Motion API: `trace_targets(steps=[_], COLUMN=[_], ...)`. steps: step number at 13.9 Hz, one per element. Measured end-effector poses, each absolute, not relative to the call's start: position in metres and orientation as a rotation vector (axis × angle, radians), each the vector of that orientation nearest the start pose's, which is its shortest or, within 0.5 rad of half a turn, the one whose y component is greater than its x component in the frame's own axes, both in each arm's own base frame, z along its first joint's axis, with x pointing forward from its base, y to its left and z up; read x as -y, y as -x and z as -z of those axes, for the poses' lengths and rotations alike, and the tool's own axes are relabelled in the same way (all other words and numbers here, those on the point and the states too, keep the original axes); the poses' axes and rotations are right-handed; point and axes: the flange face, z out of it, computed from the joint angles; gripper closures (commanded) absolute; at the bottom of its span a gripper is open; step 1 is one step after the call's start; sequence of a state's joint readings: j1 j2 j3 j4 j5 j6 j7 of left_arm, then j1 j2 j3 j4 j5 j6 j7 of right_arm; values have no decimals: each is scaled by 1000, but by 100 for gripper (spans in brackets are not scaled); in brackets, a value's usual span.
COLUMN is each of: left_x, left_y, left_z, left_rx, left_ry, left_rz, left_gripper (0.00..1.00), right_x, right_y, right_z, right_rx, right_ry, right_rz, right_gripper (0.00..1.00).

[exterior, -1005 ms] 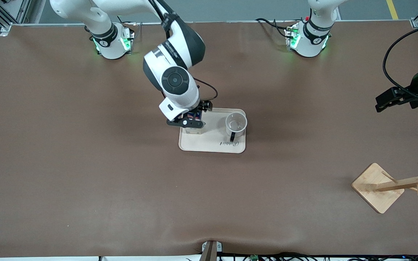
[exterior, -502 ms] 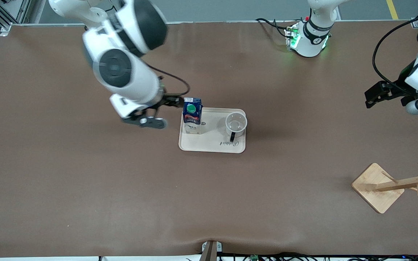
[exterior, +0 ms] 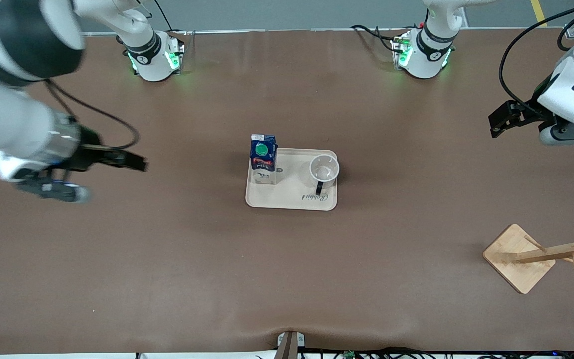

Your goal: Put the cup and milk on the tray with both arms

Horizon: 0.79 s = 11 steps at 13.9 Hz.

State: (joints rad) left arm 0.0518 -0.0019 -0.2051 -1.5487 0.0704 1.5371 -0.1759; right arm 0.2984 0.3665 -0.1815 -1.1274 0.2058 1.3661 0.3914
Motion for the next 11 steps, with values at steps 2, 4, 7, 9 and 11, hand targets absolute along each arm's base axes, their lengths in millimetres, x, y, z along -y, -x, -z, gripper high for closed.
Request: trace_targets(steps=[2, 4, 7, 9, 11], left_x=[77, 78, 78, 75, 73], left_y=[-537, -530, -524, -523, -523], left_z=[-635, -636, -638, -639, -639], left_rx=[38, 36, 34, 17, -11], left_ry=[3068, 3065, 3063, 3063, 3063], left_rz=[4, 3, 4, 8, 6], left_gripper=[0, 0, 0, 0, 0], right_x=[-84, -41, 45, 73, 77], right_y=[-630, -632, -634, -625, -601], right_z=[-607, -613, -601, -586, -572], right_rx=[-304, -323, -271, -237, -246], right_ry=[3090, 3097, 3056, 3043, 3026], right_rz=[-176, -152, -137, -72, -21], right_gripper=[0, 0, 0, 0, 0])
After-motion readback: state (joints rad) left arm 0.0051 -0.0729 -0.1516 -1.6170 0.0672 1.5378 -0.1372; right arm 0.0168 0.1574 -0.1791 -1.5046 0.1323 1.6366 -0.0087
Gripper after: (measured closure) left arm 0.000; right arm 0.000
